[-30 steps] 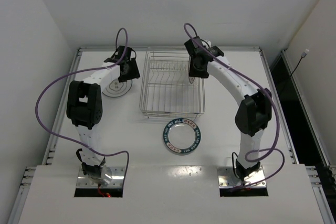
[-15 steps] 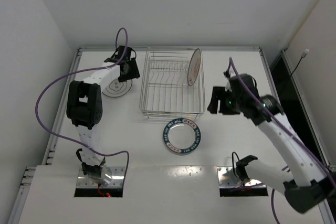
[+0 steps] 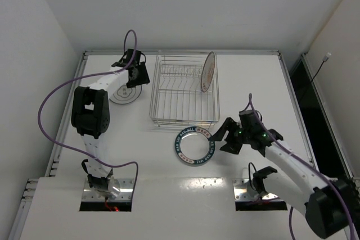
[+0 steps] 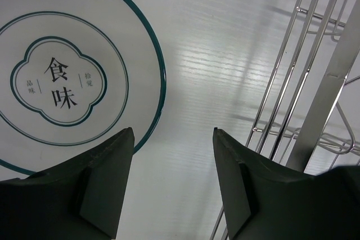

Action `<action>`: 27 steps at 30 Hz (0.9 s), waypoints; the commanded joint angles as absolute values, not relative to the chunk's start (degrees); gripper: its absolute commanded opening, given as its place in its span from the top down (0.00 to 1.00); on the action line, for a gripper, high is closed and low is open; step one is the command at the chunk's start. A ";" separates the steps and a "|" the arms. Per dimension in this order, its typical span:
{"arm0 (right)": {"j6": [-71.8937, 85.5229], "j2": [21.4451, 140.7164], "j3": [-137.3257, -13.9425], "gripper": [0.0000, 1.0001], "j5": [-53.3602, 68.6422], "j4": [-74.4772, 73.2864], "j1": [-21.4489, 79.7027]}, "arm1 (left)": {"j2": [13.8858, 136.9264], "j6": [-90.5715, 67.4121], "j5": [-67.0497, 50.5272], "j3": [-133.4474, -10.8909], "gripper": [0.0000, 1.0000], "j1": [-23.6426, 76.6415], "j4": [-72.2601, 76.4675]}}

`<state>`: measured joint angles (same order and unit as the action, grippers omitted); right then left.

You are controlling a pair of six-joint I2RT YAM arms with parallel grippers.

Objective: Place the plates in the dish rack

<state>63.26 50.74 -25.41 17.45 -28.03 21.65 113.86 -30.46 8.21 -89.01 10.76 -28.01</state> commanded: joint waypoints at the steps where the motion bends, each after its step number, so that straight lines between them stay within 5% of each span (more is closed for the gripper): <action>1: 71.10 58.51 -23.12 0.35 20.38 -17.59 21.27 | 110.74 -30.41 8.09 -90.44 0.45 10.37 -27.69; 13: 75.06 80.49 -25.57 0.35 18.11 -11.43 23.46 | 110.13 -30.41 6.94 -90.97 0.45 10.37 -27.69; 16: 74.53 85.59 -28.82 0.62 16.62 -13.79 26.00 | 110.13 -30.41 6.94 -90.97 0.45 10.37 -28.21; 19: 74.53 88.06 -31.72 0.69 13.98 -15.73 29.25 | 109.60 -30.41 7.47 -90.97 0.45 10.37 -28.21; 23: 75.06 88.25 -33.05 0.99 13.36 -17.14 30.59 | 109.07 -30.41 8.00 -90.97 0.45 10.37 -28.21; 27: 73.83 83.33 -34.27 1.00 12.04 -21.51 33.12 | 109.07 -30.41 8.00 -90.97 0.45 10.37 -28.21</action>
